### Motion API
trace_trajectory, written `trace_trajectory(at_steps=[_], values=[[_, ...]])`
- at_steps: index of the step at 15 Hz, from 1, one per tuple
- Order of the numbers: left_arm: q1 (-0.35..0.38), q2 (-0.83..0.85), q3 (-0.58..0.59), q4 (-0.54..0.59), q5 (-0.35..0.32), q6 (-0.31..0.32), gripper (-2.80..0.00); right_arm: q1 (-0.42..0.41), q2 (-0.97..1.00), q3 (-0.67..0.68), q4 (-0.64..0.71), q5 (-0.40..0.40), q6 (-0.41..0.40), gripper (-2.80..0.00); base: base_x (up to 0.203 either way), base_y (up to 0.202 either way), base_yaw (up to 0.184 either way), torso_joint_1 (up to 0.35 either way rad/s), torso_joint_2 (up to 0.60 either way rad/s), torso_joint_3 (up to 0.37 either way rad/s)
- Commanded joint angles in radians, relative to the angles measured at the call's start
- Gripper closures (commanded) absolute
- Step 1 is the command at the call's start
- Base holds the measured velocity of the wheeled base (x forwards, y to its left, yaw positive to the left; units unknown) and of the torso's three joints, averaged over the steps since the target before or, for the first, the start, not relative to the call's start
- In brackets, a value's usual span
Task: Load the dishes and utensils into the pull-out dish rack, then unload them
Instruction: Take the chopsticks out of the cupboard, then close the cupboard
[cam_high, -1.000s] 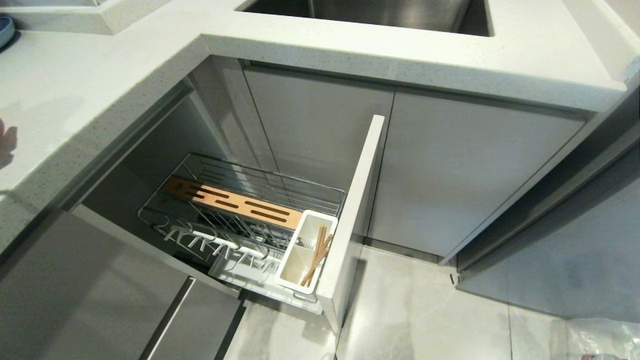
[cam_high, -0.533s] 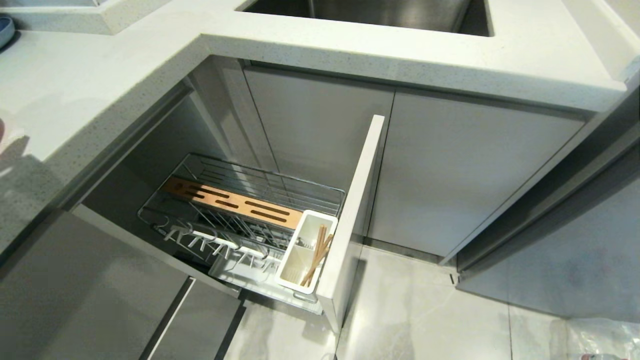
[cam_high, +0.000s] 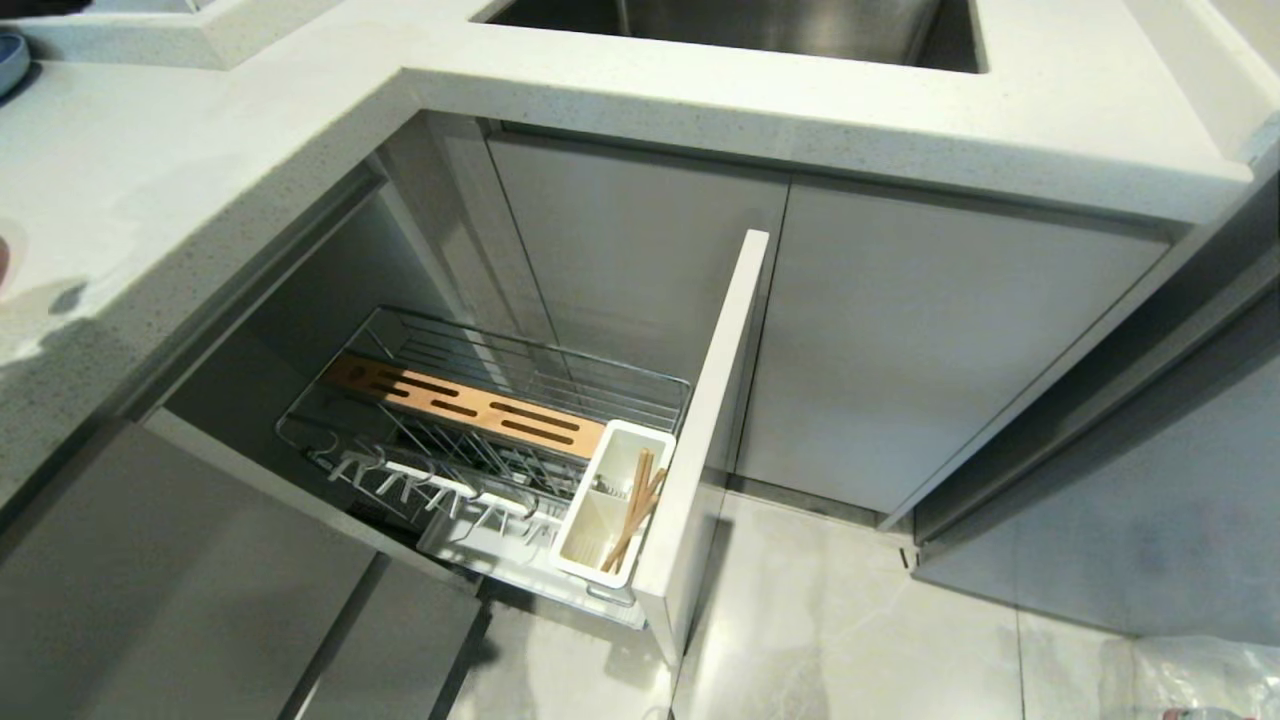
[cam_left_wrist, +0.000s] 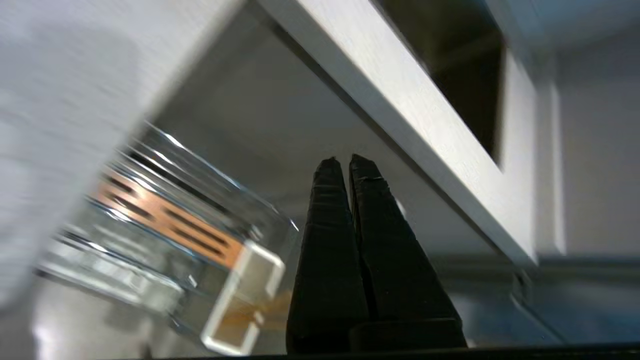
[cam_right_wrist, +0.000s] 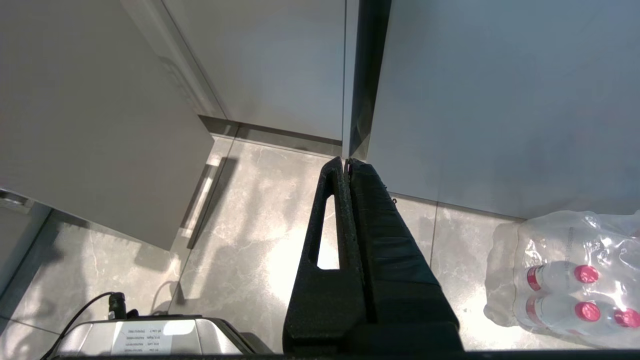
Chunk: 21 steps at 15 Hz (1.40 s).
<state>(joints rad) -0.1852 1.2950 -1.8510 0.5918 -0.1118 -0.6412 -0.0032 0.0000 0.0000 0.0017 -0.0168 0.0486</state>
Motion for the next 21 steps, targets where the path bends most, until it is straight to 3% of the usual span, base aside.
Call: trace_trajectory(at_steps=[1, 3, 5, 8, 12, 13, 15, 17, 21], values=[[-0.012, 0.029, 0.014, 0.004, -0.16, -0.016, 0.0, 0.0, 0.0, 0.002, 0.0, 0.0, 0.0, 0.0, 0.0, 0.0, 0.0, 0.0, 0.0, 0.0], [-0.028, 0.074, 0.024, 0.01, -0.391, -0.026, 0.0, 0.0, 0.0, 0.002, 0.0, 0.0, 0.0, 0.0, 0.0, 0.0, 0.0, 0.0, 0.0, 0.0], [-0.073, 0.128, 0.021, 0.067, -0.556, -0.027, 0.0, 0.0, 0.0, 0.002, 0.0, 0.0, 0.0, 0.0, 0.0, 0.0, 0.0, 0.0, 0.0, 0.0], [-0.199, 0.191, 0.019, 0.133, -0.62, -0.022, 0.0, 0.0, 0.0, 0.002, 0.0, 0.0, 0.0, 0.0, 0.0, 0.0, 0.0, 0.0, 0.0, 0.0], [-0.341, 0.268, 0.032, 0.184, -0.578, -0.008, 0.0, 0.0, 0.0, 0.002, 0.0, 0.0, 0.0, 0.0, 0.0, 0.0, 0.0, 0.0, 0.0, 0.0], [-0.391, 0.292, 0.033, 0.198, -0.533, -0.003, 0.0, 0.0, 0.0, 0.002, 0.0, 0.0, 0.0, 0.0, 0.0, 0.0, 0.0, 0.0, 0.0, 0.0], [-0.503, 0.362, 0.035, 0.237, -0.372, 0.016, 0.0, 0.0, 0.0, 0.002, 0.0, 0.0, 0.0, 0.0, 0.0, 0.0, 0.0, 0.0, 0.0, 0.0], [-0.567, 0.426, 0.035, 0.252, -0.25, 0.019, 0.0, 0.0, 0.0, 0.002, 0.0, 0.0, 0.0, 0.0, 0.0, 0.0, 0.0, 0.0, 0.0, 0.0], [-0.624, 0.469, 0.032, 0.25, -0.222, -0.026, 0.0, 0.0, 0.0, 0.002, 0.0, 0.0, 0.0, 0.0, 0.0, 0.0, 0.0, 0.0, 0.0, 0.0]])
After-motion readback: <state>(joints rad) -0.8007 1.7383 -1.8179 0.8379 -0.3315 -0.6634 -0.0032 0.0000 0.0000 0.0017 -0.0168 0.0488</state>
